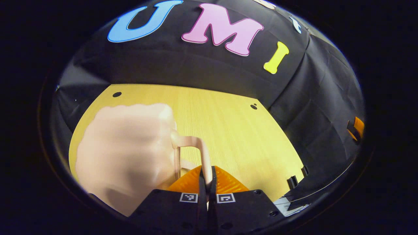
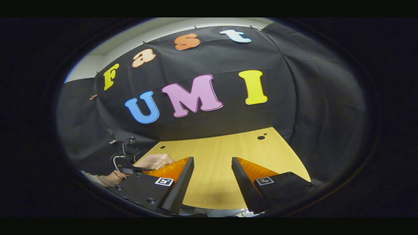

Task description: First open the suitcase, pack the skin care products into it, and then close the suitcase.

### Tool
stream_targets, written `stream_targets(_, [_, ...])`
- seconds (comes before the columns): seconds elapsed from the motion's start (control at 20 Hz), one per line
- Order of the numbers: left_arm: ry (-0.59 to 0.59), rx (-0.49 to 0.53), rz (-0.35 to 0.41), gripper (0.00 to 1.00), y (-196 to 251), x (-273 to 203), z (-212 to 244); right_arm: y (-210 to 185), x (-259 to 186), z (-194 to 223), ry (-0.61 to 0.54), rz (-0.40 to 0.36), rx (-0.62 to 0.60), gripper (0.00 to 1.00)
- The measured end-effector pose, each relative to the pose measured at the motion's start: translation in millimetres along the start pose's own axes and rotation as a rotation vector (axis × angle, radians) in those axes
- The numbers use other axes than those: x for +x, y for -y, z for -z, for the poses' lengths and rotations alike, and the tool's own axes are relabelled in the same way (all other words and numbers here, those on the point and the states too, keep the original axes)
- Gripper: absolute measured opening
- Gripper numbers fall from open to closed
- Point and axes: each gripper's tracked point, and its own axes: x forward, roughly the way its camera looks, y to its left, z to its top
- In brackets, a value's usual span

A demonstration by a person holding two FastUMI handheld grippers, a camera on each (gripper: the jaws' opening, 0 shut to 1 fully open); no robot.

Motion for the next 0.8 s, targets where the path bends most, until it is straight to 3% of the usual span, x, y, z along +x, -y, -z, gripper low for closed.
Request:
stream_targets(0.1, [0.022,0.009,-0.010,0.07,3.9,7.3,1.4,14.5,-5.9,11.7,-0.018,0.030,-0.009,0.75])
stream_targets(0.2, [0.067,0.088,0.016,0.08,15.7,5.3,-0.1,20.9,-9.8,16.0,-0.022,0.043,-0.036,0.75])
stream_targets(0.25, [0.093,0.128,0.025,0.22,24.6,-4.1,-10.1,22.4,-9.9,17.3,-0.019,0.045,-0.052,0.75])
stream_targets(0.4, [0.210,0.168,0.013,0.42,43.1,-32.6,-45.8,25.0,-2.0,18.5,-0.012,0.051,-0.048,0.76])
stream_targets(0.45, [0.248,0.171,0.028,0.56,54.4,-44.9,-58.6,21.8,-0.8,15.7,-0.005,0.045,-0.048,0.76])
stream_targets(0.5, [0.291,0.177,0.039,0.61,66.2,-60.0,-70.8,18.7,1.9,12.9,0.002,0.041,-0.056,0.76])
stream_targets(0.55, [0.323,0.191,0.040,0.75,75.0,-73.3,-81.9,15.7,4.7,8.5,0.011,0.037,-0.072,0.76])
stream_targets(0.65, [0.404,0.231,0.017,0.87,85.4,-103.7,-109.7,2.6,3.9,0.8,0.039,0.033,-0.111,0.77])
stream_targets(0.8, [0.546,0.275,0.007,0.90,107.3,-154.3,-151.0,-14.3,9.5,-25.7,0.104,0.012,-0.148,0.82])
